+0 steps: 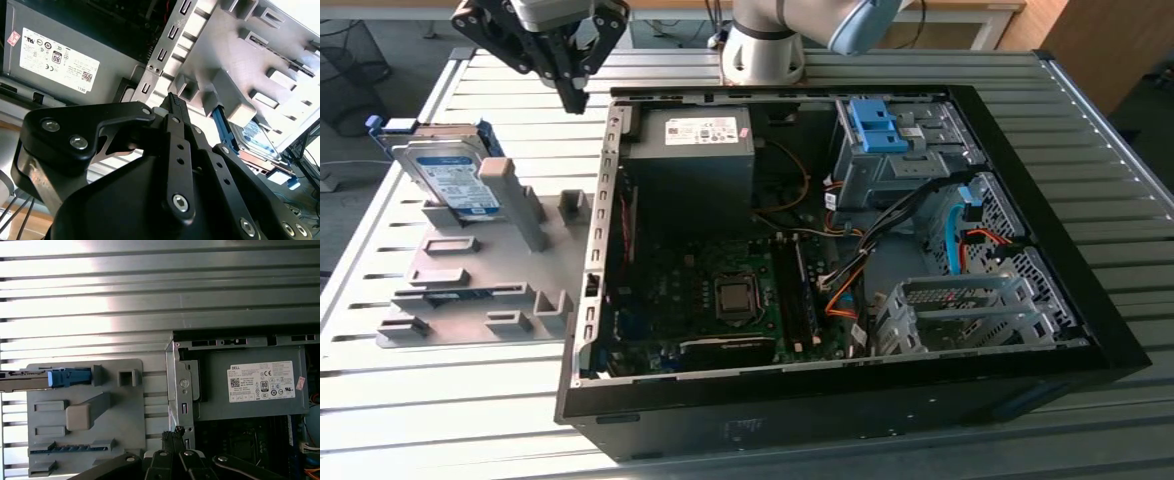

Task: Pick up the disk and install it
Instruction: 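Reach for the disk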

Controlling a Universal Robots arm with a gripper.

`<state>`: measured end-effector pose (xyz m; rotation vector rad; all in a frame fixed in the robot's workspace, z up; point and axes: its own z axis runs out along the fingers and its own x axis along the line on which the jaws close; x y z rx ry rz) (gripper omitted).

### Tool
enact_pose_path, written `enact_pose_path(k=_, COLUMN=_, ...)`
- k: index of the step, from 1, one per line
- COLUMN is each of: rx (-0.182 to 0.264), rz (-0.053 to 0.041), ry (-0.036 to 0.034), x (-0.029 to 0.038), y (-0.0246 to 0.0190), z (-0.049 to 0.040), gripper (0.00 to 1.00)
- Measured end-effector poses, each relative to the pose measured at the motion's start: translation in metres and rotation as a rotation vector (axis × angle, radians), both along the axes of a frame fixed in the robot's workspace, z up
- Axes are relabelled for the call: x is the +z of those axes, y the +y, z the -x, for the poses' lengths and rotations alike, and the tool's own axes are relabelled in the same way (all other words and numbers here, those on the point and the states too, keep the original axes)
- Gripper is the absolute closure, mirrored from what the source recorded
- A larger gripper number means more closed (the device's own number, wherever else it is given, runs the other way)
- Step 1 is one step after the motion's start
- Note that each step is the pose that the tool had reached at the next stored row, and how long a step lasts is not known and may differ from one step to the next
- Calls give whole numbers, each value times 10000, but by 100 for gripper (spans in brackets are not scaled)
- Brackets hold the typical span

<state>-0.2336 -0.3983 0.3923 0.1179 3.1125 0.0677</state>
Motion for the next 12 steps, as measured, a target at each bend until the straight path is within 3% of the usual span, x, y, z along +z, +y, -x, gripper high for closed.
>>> enact_pose_path(k=12, rx=0, rz=0, ry=0, x=-1, y=0, z=45, gripper=89)
